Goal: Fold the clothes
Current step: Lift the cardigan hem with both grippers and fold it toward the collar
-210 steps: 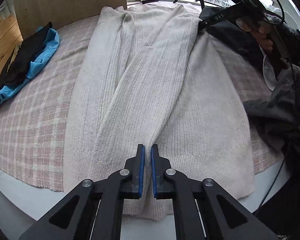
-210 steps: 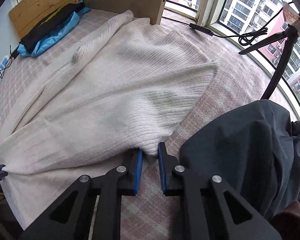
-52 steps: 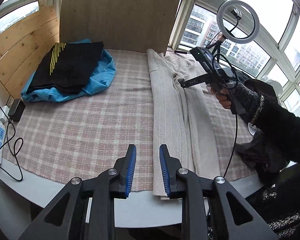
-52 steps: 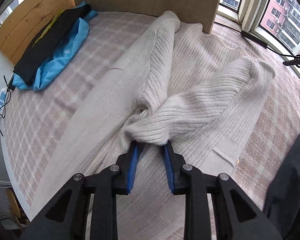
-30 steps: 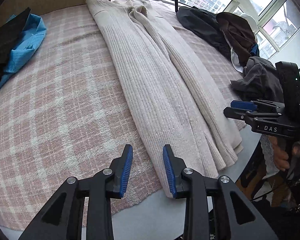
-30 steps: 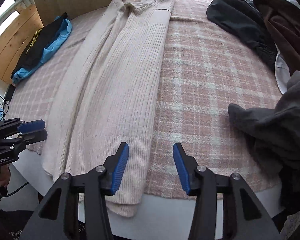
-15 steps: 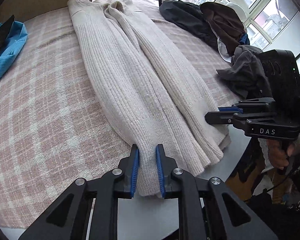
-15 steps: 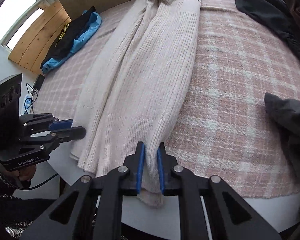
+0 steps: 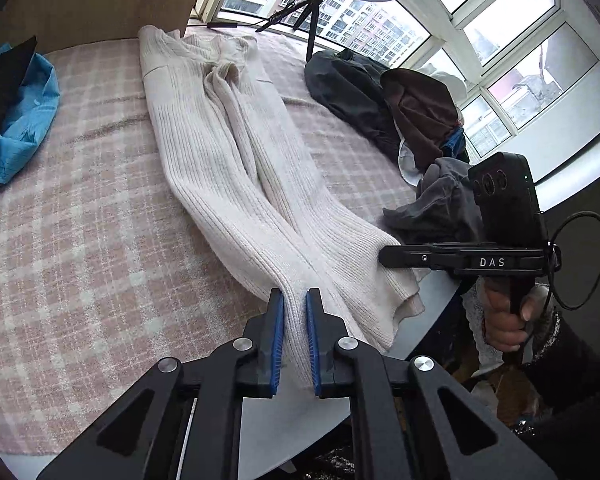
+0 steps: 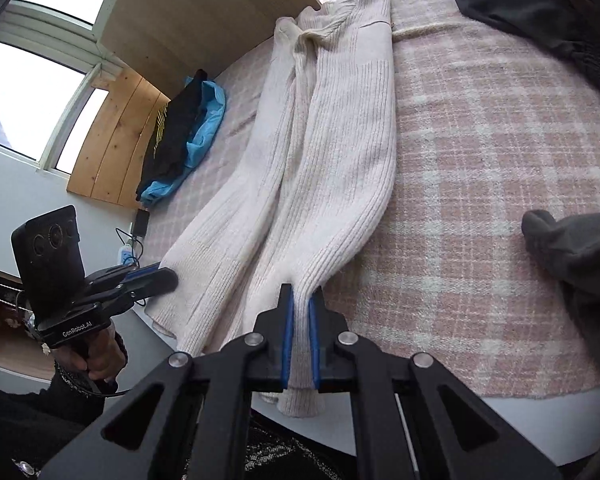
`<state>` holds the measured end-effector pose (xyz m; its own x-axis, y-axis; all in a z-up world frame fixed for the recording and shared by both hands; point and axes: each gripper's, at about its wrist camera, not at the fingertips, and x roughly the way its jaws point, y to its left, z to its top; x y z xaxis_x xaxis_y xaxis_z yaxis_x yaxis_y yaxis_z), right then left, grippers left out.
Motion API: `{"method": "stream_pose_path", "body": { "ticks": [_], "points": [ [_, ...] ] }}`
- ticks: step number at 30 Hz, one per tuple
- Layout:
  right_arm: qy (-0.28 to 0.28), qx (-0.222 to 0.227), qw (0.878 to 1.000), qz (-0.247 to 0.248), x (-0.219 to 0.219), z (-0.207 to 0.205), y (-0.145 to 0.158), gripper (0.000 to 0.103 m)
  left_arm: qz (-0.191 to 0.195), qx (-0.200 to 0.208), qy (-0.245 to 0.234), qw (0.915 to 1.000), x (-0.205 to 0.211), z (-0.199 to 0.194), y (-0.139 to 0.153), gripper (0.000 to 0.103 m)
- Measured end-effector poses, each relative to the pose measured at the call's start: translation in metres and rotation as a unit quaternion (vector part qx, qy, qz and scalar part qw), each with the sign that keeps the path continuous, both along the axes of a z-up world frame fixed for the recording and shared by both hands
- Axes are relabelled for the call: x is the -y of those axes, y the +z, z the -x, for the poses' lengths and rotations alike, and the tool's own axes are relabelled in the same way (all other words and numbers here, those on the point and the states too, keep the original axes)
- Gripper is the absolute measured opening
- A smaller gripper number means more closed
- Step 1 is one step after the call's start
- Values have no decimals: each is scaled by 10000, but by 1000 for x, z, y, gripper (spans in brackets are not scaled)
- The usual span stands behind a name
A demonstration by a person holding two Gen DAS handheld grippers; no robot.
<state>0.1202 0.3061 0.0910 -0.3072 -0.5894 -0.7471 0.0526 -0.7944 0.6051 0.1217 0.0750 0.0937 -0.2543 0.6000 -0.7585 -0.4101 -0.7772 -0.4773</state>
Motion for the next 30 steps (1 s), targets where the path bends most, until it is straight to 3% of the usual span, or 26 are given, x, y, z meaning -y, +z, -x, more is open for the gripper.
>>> {"method": "stream_pose_path", "body": {
  "ticks": [2, 8, 13, 20, 30],
  "points": [
    [-2, -240, 9997, 78, -4, 14, 26, 7, -58, -240, -25, 9997, 4, 13, 23, 3],
    [-162, -844, 9961, 214, -12, 75, 95, 7, -149, -915, 8, 9957, 18, 64, 80, 3],
    [-422, -906, 9947, 240, -20, 141, 115, 7, -72, -1285, 154, 9916, 23, 121, 101, 3],
    [-1029, -405, 9936, 222, -39, 254, 81, 7, 140, -1164, 559, 9915, 31, 228, 83, 3],
    [-1476, 631, 9864, 360, -72, 359, -25, 7, 409, -222, 625, 9970, 23, 351, -16, 3]
  ]
}}
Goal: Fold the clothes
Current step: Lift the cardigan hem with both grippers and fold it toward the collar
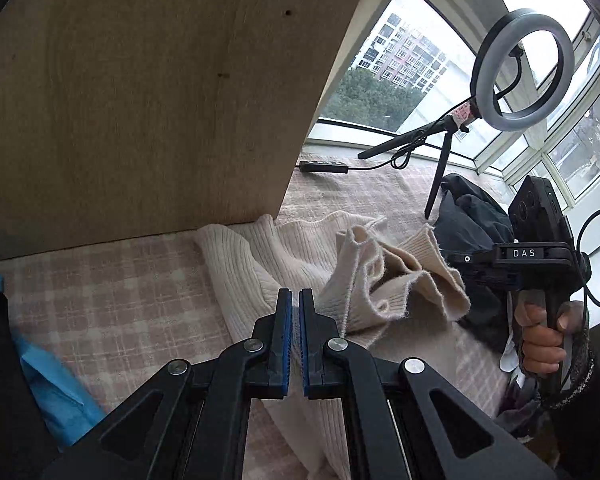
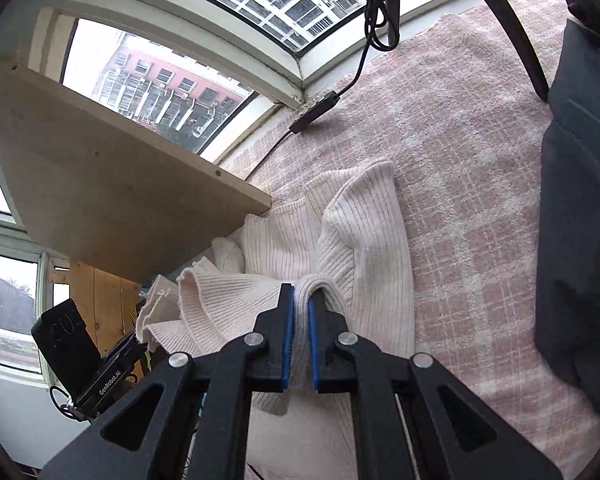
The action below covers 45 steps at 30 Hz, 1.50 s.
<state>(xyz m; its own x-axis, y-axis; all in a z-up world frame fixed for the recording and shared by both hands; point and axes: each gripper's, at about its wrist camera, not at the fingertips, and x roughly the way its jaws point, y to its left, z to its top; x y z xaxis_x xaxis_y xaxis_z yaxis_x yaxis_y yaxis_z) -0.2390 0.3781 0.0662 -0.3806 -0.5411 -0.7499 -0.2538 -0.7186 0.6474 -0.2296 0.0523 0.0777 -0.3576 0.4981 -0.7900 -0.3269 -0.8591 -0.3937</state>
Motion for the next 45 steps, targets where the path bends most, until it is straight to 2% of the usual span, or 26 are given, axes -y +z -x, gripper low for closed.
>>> {"method": "stream_pose_path", "body": {
  "ticks": [4, 7, 8, 9, 10, 11, 12, 13, 16, 18, 20, 23, 24, 25, 26, 28, 30, 32, 34, 36, 37, 38, 39, 40, 41, 45],
  "points": [
    [-81, 382, 9990, 237, -10, 28, -37, 7, 119, 243, -1, 9996, -9, 34, -32, 3],
    [-110, 799, 9923, 937, -24, 41, -55, 9, 236, 519, 239, 9981, -7, 54, -49, 3],
    [-104, 786, 9906, 1116, -29, 41, -55, 13, 177, 594, 315, 9976, -4, 58, -50, 9],
    [-74, 589, 9916, 1145, -34, 39, -48, 19, 78, 636, 375, 9972, 1, 62, -49, 14],
    [-43, 391, 9923, 1173, -38, 36, -42, 22, -19, 589, 438, 9973, 6, 63, -45, 23],
    [6, 164, 9939, 1088, -42, 33, -32, 32, -104, 488, 503, 9975, 12, 62, -40, 32],
    [88, -114, 9967, 805, -44, 27, -19, 39, -202, 376, 569, 9975, 19, 60, -34, 37],
    [203, -382, 9977, 524, -45, 23, -7, 39, -294, 280, 598, 9974, 25, 55, -28, 43],
    [730, -920, 9928, -253, -32, 16, 13, 40, -489, 82, 540, 9973, 35, 36, -18, 44],
    [1058, -1063, 9861, -709, -18, 16, 16, 40, -379, 86, 336, 9987, 27, 23, -21, 44],
    [1244, -1006, 9816, -1044, -5, 25, 6, 40, -136, 123, 251, 9995, 14, 21, -32, 45],
    [1351, -867, 9770, -1406, 11, 37, -16, 40, 218, 144, 176, 9995, -4, 23, -49, 43],
    [1365, -796, 9765, -1465, 16, 40, -24, 36, 212, 129, 155, 9996, -8, 25, -52, 37],
    [1378, -726, 9760, -1525, 20, 43, -31, 25, 145, 132, 135, 9997, -11, 26, -54, 16],
    [1377, -721, 9752, -1576, 23, 43, -35, 14, 122, 60, 140, 9998, -13, 24, -50, 13],
    [1351, -1072, 9720, -1594, 23, 31, -19, 12, 117, -205, 162, 9996, -14, 16, -34, 7],
    [1327, -1453, 9713, -1335, 16, 17, 0, 11, 55, -417, 153, 9990, -9, 9, -22, 3],
    [1200, -1472, 9701, -1513, 11, 16, 2, 10, 232, -329, 169, 9990, -7, 16, -29, 4],
    [1161, -1384, 9673, -1782, 9, 18, -1, 11, 556, -30, 253, 9981, -9, 27, -49, 11],
    [1217, -1224, 9676, -1845, 5, 19, -6, 18, 773, 135, 413, 9961, -9, 34, -59, 24],
    [1244, -1144, 9676, -1876, 4, 19, -9, 22, 864, 95, 547, 9947, -7, 34, -57, 41],
    [1272, -1064, 9675, -1907, 2, 19, -11, 35, 969, 47, 689, 9929, -5, 35, -53, 56],
    [1278, -1024, 9678, -1911, 0, 20, -12, 57, 1037, -3, 779, 9916, -3, 37, -50, 61],
    [1249, -1056, 9687, -1866, -4, 20, -12, 67, 1076, -54, 830, 9907, -2, 39, -48, 69],
    [1221, -1063, 9696, -1834, -6, 22, -13, 75, 1115, -105, 882, 9898, 0, 41, -46, 73],
    [1428, -734, 9740, -1597, -1, 44, -32, 75, 1016, 263, 841, 9909, -4, 60, -62, 74]
  ]
}}
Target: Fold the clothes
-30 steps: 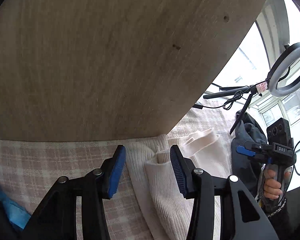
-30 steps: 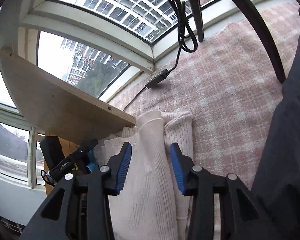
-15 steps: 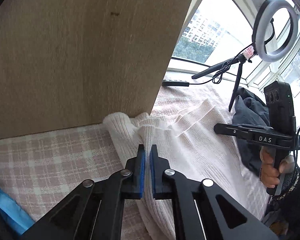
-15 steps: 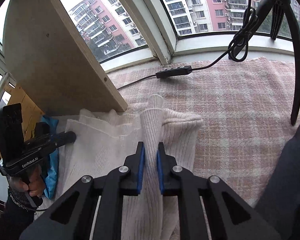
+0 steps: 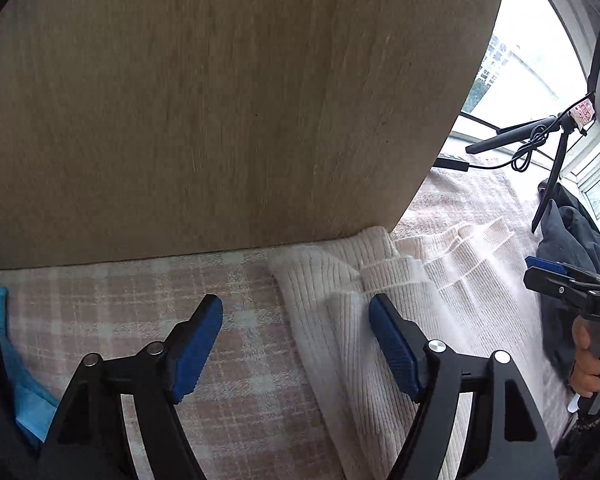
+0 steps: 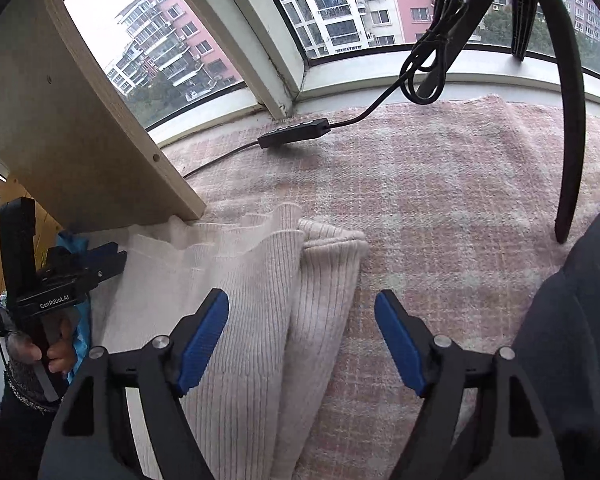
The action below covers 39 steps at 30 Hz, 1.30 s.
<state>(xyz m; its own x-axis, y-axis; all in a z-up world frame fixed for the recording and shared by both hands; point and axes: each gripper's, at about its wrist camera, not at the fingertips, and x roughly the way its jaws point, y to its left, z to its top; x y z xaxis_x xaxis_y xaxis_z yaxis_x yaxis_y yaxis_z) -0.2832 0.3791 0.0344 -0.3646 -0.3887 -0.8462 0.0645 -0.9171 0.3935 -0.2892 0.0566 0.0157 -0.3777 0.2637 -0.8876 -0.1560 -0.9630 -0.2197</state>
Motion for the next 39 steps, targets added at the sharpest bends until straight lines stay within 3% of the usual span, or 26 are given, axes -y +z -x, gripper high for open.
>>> {"method": "stream_pose_path", "body": {
  "ticks": [1, 2, 3, 4, 5, 7, 10, 13, 19, 22, 25, 26, 27, 28, 31, 33, 35, 39],
  "points": [
    [-37, 75, 10000, 23, 1, 4, -5, 75, -30, 52, -2, 10000, -1, 3, -4, 75],
    [-109, 33, 9999, 33, 1, 5, -6, 73, -90, 25, -54, 9999, -3, 5, -6, 66],
    [-145, 40, 9998, 112, 2, 7, -8, 56, -171, -32, -139, 9998, -5, 4, -4, 54],
    [-118, 133, 9994, 311, 2, 8, -10, 40, -247, -90, -224, 9994, -7, 2, 0, 23],
    [-96, 154, 9987, 466, 3, 8, -10, 24, -324, -149, -308, 9989, -9, -1, 3, 18],
    [-70, -59, 9983, 583, 6, 0, 0, 19, -471, -263, -449, 9975, -11, -7, 13, 10],
    [-63, -403, 9969, 680, 8, -22, 32, 16, -907, -426, -502, 9937, -2, -27, 45, 9],
    [-64, -832, 9924, 907, 6, -51, 79, 16, -1310, -807, -606, 9862, 18, -62, 97, 9],
    [-26, -1997, 9773, 705, 10, -108, 190, 15, -1526, -1929, -1026, 9638, 29, -131, 216, 9],
    [38, -2358, 9707, 462, 13, -145, 222, 15, -1182, -2431, -1347, 9533, 19, -178, 241, 9],
    [159, -2243, 9743, -143, 20, -198, 209, 16, -749, -2351, -1725, 9536, 5, -227, 215, 15],
    [225, -2076, 9774, -343, 22, -218, 196, 23, -609, -2089, -1885, 9577, 3, -241, 194, 31],
    [309, -1767, 9827, -454, 23, -241, 178, 39, -500, -1749, -2001, 9628, 5, -258, 170, 40],
    [334, -1386, 9882, -552, 22, -264, 155, 46, -408, -1391, -2082, 9673, 9, -278, 144, 45],
    [35, -311, 9962, -817, 11, -312, 83, 49, -214, -426, -1973, 9792, 26, -330, 81, 42],
    [-253, -32, 9969, -745, -1, -330, 61, 49, -252, 51, -1665, 9857, 33, -347, 54, 38],
    [-421, -105, 9973, -588, -6, -334, 61, 49, -439, 171, -1361, 9896, 40, -355, 47, 38],
    [-404, -332, 9980, -352, 5, -326, 71, 49, -744, -89, -1019, 9920, 44, -338, 55, 38]
  ]
}}
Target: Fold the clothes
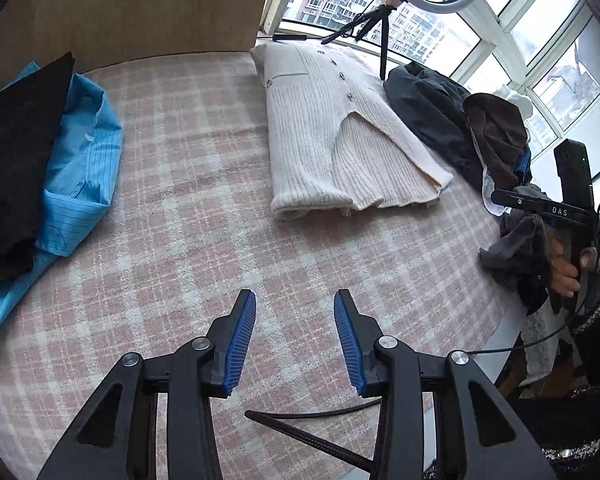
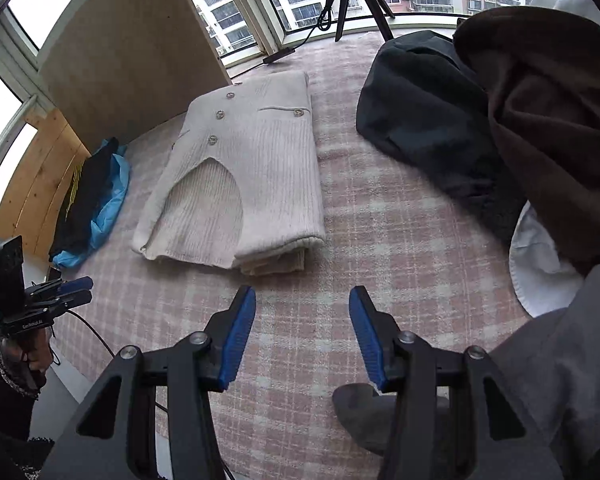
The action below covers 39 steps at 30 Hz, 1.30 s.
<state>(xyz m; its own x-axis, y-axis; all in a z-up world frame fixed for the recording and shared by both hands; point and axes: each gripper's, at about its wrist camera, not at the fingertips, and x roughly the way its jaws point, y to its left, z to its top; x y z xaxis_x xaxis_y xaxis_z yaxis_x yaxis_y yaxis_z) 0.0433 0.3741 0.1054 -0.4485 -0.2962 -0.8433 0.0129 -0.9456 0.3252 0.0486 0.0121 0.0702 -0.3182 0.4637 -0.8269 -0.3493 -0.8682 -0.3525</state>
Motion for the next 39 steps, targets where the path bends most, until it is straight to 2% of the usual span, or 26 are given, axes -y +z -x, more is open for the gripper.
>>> {"method": "stream_pose_path", "body": {
  "ticks": [3, 6, 8, 11, 13, 16, 18, 19, 20, 23, 25, 29, 33, 37, 39],
  "points": [
    [443, -158, 9989, -61, 31, 12, 7, 49, -148, -94, 90, 9998, -7, 24, -8, 38],
    [825, -257, 9943, -618, 60, 22, 3, 49, 172, -307, -128, 9993, -24, 36, -20, 38],
    [723, -214, 9946, -716, 55, 28, -2, 49, 160, -179, -139, 9996, -30, 45, -25, 38],
    [144, 83, 9995, -277, 16, 44, -14, 49, -339, -32, 153, 9993, -22, 61, -21, 40],
    [-182, 198, 9996, -52, -7, 59, -23, 49, -377, -63, 336, 9987, -19, 75, -18, 43],
    [-389, 149, 9991, -21, -23, 81, -27, 49, -392, 44, 539, 9978, -22, 100, -22, 43],
    [-354, 118, 9992, 156, -24, 98, -29, 49, -576, 194, 599, 9964, -25, 117, -26, 45],
    [-344, 118, 9990, 241, -24, 107, -31, 49, -638, 228, 635, 9957, -26, 125, -27, 50],
    [-335, 118, 9988, 326, -24, 115, -32, 51, -660, 221, 671, 9953, -28, 133, -29, 54],
    [-281, 96, 9985, 463, -22, 136, -40, 64, -775, 305, 809, 9932, -33, 153, -38, 58],
    [-256, 132, 9989, 363, -21, 147, -47, 64, -906, 480, 859, 9910, -36, 163, -47, 58],
    [-205, 279, 9983, 462, -23, 153, -63, 64, -813, 475, 797, 9924, -45, 169, -58, 59],
    [-160, 128, 9990, 408, -21, 155, -64, 64, -734, 429, 717, 9938, -54, 173, -56, 59],
    [146, 45, 9997, 180, -11, 164, -59, 64, -639, 338, 673, 9951, -58, 176, -52, 59],
    [285, 87, 9995, 86, -6, 168, -61, 63, -742, 413, 655, 9942, -58, 177, -53, 59]
  ]
}}
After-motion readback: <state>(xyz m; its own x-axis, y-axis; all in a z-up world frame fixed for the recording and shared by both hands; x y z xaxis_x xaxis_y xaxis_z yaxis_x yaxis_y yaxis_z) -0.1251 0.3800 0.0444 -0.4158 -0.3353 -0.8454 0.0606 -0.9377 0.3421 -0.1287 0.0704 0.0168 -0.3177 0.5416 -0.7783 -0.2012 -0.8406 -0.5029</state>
